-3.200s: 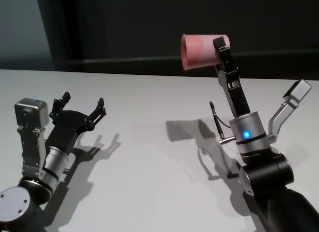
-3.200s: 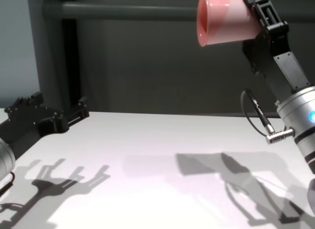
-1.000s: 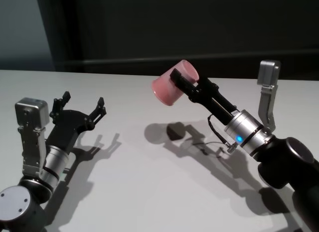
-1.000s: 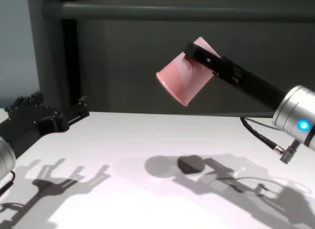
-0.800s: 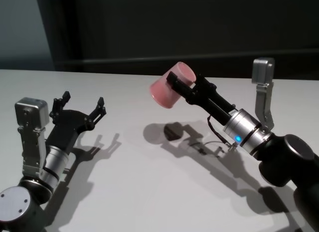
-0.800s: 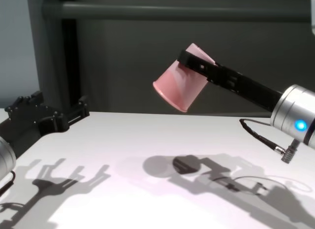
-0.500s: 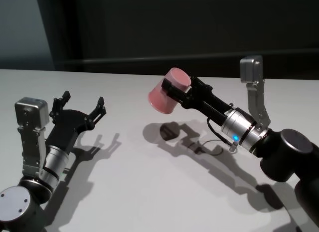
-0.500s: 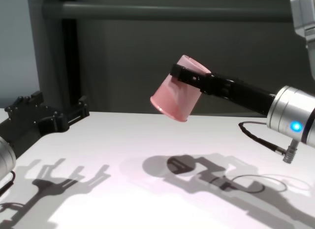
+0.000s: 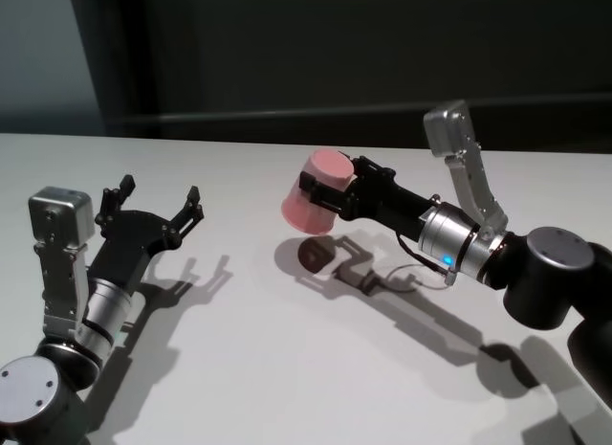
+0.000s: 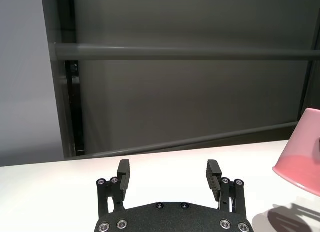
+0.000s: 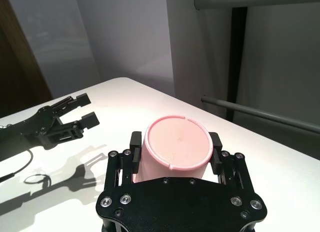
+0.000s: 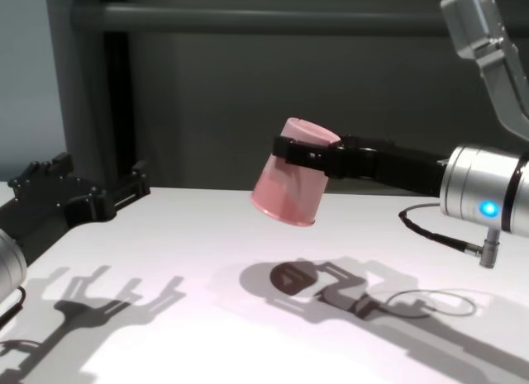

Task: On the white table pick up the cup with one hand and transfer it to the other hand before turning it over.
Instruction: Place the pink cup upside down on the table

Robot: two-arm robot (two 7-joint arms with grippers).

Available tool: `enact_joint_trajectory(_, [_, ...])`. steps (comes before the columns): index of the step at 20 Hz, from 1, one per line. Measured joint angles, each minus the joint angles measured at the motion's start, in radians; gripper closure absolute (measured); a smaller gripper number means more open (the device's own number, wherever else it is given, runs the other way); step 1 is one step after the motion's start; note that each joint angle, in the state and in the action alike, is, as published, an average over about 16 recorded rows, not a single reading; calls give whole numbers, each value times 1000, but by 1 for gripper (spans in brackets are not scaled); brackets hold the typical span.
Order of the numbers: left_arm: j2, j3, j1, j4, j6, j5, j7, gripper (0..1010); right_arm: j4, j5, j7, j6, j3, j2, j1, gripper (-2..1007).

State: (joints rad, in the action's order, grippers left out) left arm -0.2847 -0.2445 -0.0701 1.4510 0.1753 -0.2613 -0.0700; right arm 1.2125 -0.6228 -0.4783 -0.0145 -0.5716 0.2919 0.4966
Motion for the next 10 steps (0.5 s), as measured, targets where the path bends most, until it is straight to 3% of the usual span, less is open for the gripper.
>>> enact_joint_trajectory(10, [0, 0, 0, 0, 0, 0, 0, 7, -35, 89, -10, -59, -43, 0, 46, 236])
